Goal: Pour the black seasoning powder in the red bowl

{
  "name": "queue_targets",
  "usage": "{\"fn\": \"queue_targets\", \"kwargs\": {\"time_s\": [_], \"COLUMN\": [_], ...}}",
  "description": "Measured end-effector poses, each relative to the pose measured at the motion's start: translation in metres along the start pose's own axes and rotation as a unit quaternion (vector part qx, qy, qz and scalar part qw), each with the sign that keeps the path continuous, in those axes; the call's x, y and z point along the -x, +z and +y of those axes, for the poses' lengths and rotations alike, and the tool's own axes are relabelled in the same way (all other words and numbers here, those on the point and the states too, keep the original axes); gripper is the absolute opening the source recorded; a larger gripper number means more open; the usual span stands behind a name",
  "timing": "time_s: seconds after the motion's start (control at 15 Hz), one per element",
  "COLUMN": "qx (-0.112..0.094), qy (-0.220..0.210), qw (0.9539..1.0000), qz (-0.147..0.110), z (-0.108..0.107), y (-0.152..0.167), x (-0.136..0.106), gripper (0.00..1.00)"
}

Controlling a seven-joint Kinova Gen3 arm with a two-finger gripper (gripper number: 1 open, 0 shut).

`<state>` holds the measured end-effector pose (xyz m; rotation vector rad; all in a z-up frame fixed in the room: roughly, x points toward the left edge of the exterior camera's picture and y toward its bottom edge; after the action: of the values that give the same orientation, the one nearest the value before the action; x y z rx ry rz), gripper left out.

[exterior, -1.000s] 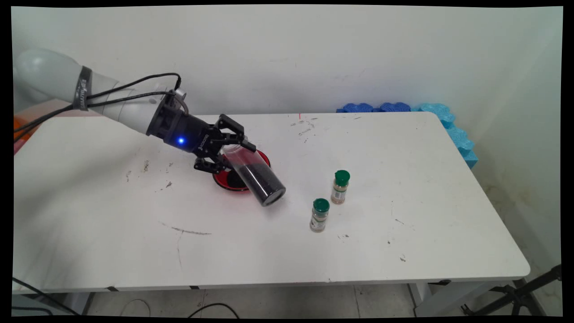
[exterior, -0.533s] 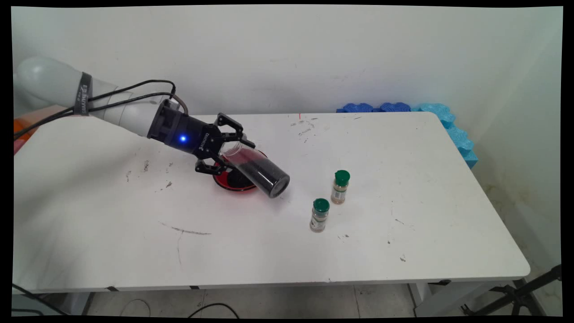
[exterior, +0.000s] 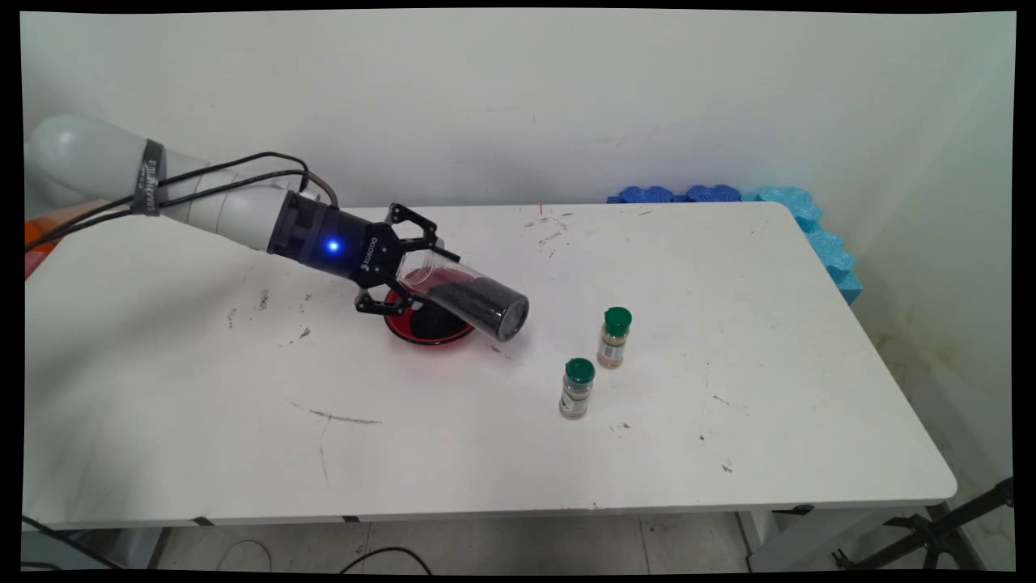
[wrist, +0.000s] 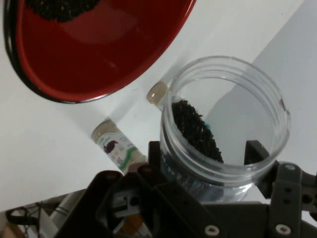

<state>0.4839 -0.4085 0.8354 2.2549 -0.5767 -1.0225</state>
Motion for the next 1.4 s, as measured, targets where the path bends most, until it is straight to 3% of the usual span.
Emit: {"fn": "queue_targets", "kwargs": {"time_s": [0.6, 1.4], "qx": [0.027, 0.057], "qy": [-0.071, -0.141], "qw": [0.9971, 0.9883], "qz": [-0.003, -0.014], "z": [-0.0038, -0.0079], "y": [0.0018, 0.0014], "x": [0.0021, 0.0083], "gripper": [0.00, 0.00]}}
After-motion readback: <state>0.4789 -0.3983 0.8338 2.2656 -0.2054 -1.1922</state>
